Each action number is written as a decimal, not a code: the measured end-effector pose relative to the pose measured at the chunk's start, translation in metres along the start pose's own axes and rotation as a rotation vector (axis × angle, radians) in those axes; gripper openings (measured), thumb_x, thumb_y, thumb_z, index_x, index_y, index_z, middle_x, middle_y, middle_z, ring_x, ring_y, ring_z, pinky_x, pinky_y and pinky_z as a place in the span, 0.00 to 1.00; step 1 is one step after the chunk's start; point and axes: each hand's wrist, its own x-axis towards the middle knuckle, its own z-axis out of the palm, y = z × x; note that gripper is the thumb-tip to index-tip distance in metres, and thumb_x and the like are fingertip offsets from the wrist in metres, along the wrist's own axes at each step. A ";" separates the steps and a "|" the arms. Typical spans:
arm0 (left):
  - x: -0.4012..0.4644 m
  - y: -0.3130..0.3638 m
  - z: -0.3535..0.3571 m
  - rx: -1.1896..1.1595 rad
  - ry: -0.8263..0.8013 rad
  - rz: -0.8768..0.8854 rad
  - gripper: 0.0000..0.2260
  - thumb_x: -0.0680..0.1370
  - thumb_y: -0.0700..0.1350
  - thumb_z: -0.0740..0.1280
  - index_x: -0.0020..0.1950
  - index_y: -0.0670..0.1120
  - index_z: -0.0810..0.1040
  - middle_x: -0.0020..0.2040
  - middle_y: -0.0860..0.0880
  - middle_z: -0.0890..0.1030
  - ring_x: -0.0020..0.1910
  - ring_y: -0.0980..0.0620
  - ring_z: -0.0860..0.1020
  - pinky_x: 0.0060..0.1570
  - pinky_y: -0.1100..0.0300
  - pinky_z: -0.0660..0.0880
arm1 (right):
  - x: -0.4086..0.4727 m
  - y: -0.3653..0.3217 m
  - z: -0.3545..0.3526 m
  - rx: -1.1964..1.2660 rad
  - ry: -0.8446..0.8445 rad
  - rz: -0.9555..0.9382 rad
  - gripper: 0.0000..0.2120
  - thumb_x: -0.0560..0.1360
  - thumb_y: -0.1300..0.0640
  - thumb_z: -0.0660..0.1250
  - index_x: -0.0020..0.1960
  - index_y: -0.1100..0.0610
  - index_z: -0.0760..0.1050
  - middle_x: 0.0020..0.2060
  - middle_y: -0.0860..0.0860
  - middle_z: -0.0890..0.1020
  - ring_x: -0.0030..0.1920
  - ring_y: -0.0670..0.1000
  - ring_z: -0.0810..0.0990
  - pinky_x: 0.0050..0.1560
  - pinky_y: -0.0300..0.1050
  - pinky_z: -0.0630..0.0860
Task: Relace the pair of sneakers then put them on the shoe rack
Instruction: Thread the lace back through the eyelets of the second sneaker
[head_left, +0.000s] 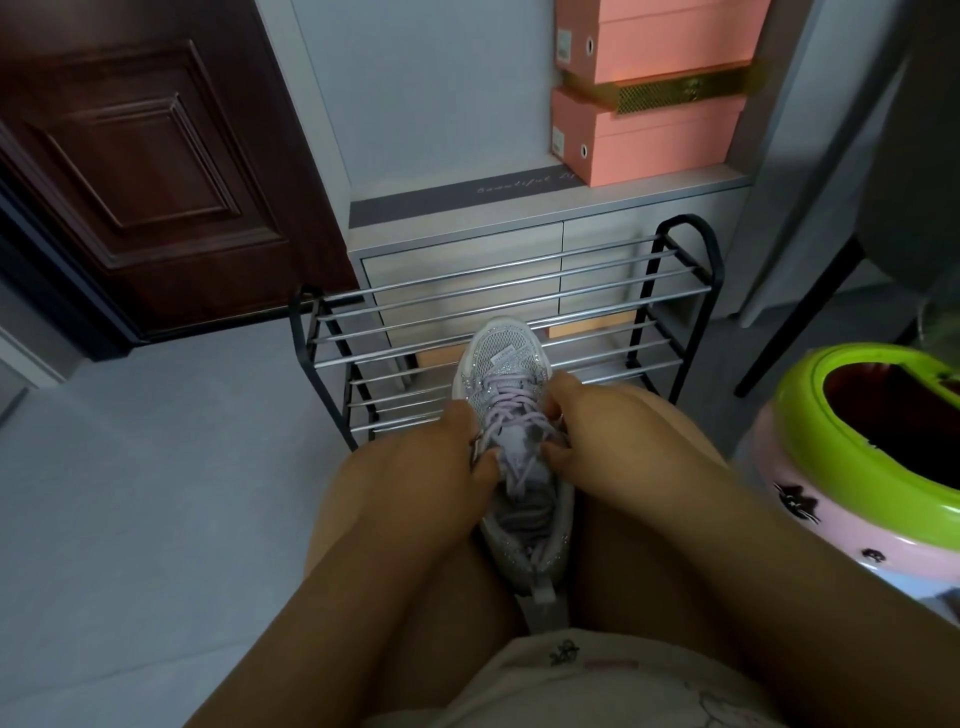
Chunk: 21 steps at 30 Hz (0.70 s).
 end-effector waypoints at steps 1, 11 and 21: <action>0.000 -0.002 0.001 -0.015 0.007 -0.007 0.13 0.72 0.65 0.50 0.48 0.58 0.63 0.38 0.52 0.78 0.36 0.52 0.77 0.39 0.54 0.78 | 0.001 0.004 0.002 0.009 0.001 0.004 0.12 0.74 0.49 0.63 0.56 0.47 0.67 0.46 0.47 0.78 0.51 0.52 0.77 0.36 0.38 0.60; -0.009 -0.011 0.000 -0.158 0.026 0.016 0.18 0.69 0.63 0.53 0.59 0.64 0.62 0.33 0.53 0.77 0.33 0.53 0.78 0.37 0.52 0.78 | -0.001 0.028 0.010 0.155 -0.022 0.020 0.15 0.64 0.47 0.64 0.48 0.39 0.64 0.33 0.45 0.78 0.36 0.46 0.76 0.39 0.50 0.77; -0.013 -0.020 0.005 -0.199 0.102 0.173 0.22 0.74 0.60 0.55 0.68 0.73 0.57 0.50 0.56 0.83 0.46 0.56 0.79 0.48 0.55 0.77 | -0.002 0.031 0.007 0.098 -0.029 -0.181 0.25 0.70 0.47 0.67 0.62 0.29 0.63 0.42 0.35 0.75 0.45 0.42 0.74 0.46 0.44 0.75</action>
